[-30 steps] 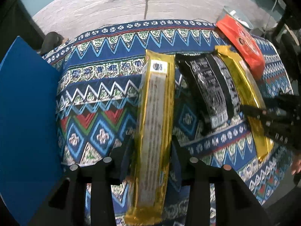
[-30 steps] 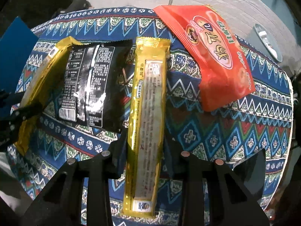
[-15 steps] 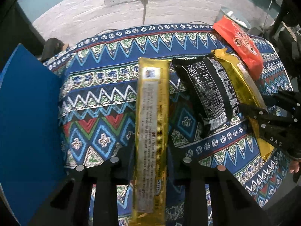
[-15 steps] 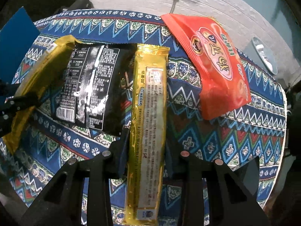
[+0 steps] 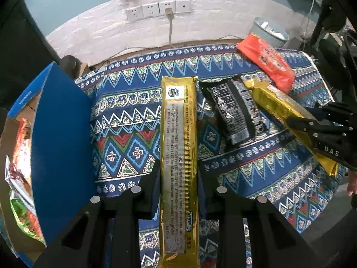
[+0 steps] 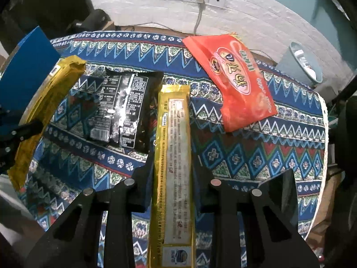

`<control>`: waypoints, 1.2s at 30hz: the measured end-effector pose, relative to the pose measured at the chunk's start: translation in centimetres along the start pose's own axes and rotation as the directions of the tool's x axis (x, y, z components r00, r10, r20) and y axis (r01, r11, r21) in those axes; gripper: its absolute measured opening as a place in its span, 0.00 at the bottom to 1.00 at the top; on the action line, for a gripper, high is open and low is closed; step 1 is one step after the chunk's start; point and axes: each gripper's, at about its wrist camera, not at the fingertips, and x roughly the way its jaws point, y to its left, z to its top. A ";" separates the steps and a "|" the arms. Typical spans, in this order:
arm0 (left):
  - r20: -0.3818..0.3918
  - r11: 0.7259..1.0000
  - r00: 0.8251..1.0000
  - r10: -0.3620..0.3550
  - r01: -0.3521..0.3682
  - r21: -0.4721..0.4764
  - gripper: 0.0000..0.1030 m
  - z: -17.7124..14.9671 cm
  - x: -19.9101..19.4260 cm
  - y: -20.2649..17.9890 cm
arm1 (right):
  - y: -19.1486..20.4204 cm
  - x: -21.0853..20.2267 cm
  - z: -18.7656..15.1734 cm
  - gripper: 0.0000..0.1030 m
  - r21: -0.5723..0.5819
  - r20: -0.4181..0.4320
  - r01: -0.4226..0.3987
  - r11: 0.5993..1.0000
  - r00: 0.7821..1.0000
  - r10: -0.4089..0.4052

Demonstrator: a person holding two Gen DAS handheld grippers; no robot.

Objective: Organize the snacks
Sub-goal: 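Carry both yellow bars over the cardboard box and release them inside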

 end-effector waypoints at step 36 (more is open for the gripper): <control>0.167 0.999 0.986 0.013 -0.007 -0.040 0.28 -1.9 -11.2 4.7 | 5.7 -10.0 3.1 0.26 -0.086 0.165 -0.124 0.989 0.977 0.137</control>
